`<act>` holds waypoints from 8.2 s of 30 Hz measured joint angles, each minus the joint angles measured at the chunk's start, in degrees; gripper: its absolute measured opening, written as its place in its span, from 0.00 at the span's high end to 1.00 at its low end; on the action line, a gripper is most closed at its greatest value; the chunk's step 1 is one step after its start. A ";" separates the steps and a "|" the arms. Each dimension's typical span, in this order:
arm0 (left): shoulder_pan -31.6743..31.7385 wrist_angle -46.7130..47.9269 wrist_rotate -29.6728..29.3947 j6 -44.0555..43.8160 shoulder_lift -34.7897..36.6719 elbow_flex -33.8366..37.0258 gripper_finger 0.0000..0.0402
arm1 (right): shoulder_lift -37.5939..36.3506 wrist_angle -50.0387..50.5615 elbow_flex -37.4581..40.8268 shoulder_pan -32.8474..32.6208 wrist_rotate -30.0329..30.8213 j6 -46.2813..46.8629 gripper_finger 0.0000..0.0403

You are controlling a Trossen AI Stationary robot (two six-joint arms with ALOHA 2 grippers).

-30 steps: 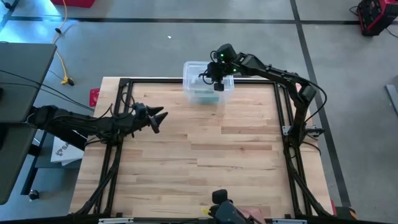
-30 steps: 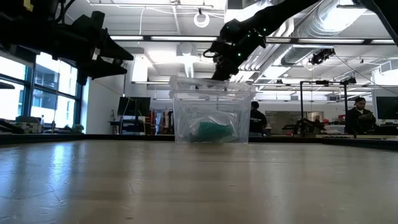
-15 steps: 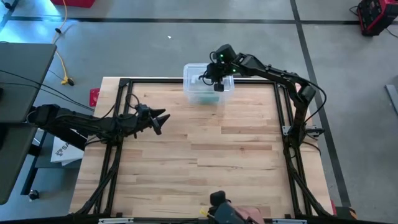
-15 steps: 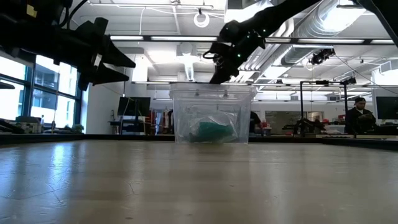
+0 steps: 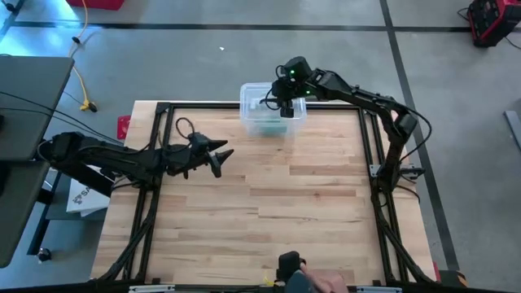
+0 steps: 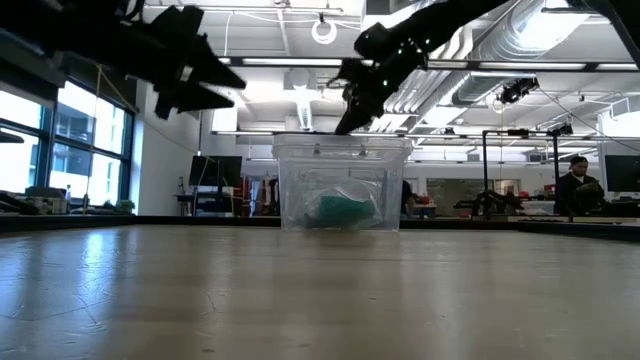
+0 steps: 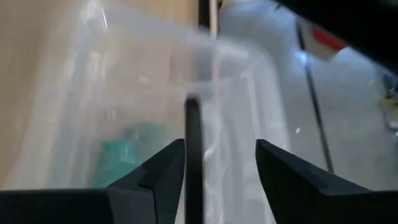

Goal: Roll bandage
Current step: Close the transparent bin, then return to Home Position

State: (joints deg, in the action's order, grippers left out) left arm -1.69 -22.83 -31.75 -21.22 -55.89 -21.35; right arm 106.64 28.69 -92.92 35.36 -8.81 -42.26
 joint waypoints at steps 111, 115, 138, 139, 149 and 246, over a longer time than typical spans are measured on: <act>29.20 18.15 36.20 13.94 47.64 11.70 1.00 | -83.75 -50.70 82.40 -2.76 -19.27 53.11 1.00; 27.71 16.95 34.83 15.62 48.41 16.40 1.00 | -88.86 -50.54 88.09 -2.76 -17.95 54.05 1.00; 7.79 15.45 20.68 16.82 47.92 20.70 1.00 | -93.19 -46.31 92.37 -2.92 -13.51 52.96 1.00; 7.20 15.46 19.19 16.84 47.92 20.70 1.00 | -93.19 -45.78 92.37 -3.33 -9.98 53.74 1.00; 4.39 14.85 14.56 16.90 47.92 20.70 1.00 | -93.17 -44.70 92.39 -21.30 11.50 48.55 1.00; 5.88 -2.40 35.47 -23.17 48.97 20.51 0.99 | -105.45 -31.65 92.43 -40.96 21.69 41.84 1.00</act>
State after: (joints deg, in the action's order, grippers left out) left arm 4.18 -25.23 3.72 -44.38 -6.92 -0.84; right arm 1.19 -2.96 -0.49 -5.61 12.88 -0.42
